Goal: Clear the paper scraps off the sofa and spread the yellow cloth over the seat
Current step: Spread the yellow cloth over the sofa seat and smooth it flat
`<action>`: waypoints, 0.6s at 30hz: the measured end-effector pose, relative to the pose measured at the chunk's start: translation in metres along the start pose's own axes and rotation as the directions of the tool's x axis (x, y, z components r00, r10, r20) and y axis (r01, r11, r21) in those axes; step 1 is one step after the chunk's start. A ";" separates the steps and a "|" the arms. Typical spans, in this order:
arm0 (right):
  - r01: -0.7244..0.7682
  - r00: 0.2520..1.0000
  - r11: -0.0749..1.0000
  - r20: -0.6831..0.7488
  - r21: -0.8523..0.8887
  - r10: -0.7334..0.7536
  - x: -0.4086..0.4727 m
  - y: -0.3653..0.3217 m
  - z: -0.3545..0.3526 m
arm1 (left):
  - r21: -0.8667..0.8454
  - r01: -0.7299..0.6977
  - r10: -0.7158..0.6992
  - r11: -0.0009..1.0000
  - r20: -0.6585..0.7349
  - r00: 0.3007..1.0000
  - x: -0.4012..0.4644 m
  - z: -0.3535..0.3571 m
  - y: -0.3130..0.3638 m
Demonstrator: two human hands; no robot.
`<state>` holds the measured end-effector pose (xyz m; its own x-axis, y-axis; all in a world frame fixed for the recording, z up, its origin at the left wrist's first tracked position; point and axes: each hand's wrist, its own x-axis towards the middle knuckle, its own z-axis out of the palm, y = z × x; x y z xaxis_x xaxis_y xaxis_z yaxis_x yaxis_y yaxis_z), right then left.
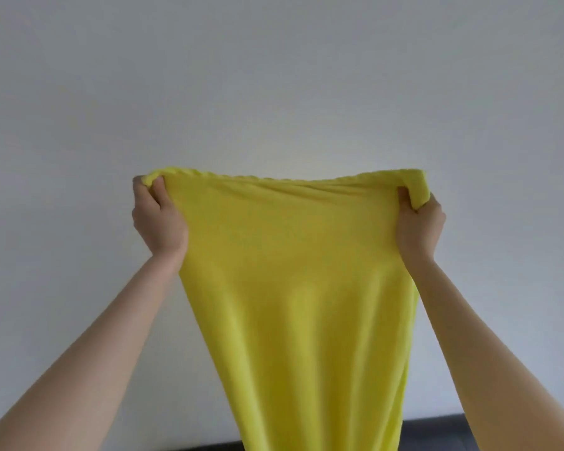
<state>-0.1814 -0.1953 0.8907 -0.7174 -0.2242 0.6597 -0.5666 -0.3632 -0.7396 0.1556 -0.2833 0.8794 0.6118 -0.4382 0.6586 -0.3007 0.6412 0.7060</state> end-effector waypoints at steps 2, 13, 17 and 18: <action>-0.041 0.994 0.996 0.099 -0.085 0.049 0.001 -0.003 0.010 | 0.132 -0.113 0.073 0.985 0.276 0.958 -0.004 0.015 0.002; -0.101 0.965 0.987 0.229 -0.122 0.127 -0.004 0.027 0.015 | 0.301 -0.115 -0.032 0.947 0.443 0.896 -0.011 0.012 -0.034; -0.022 0.824 0.923 0.516 -0.385 0.235 -0.019 0.056 0.025 | 0.662 -0.110 -0.400 0.741 0.568 0.719 -0.010 0.007 -0.088; -0.086 0.832 0.943 0.497 -0.321 0.245 -0.021 0.059 0.022 | 0.709 -0.116 -0.422 0.695 0.534 0.733 -0.011 0.002 -0.097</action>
<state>-0.1908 -0.2316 0.8364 -0.5341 -0.7254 0.4342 -0.6028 -0.0333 -0.7972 0.1768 -0.3420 0.8045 0.1850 -0.9278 0.3239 -0.7990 0.0499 0.5993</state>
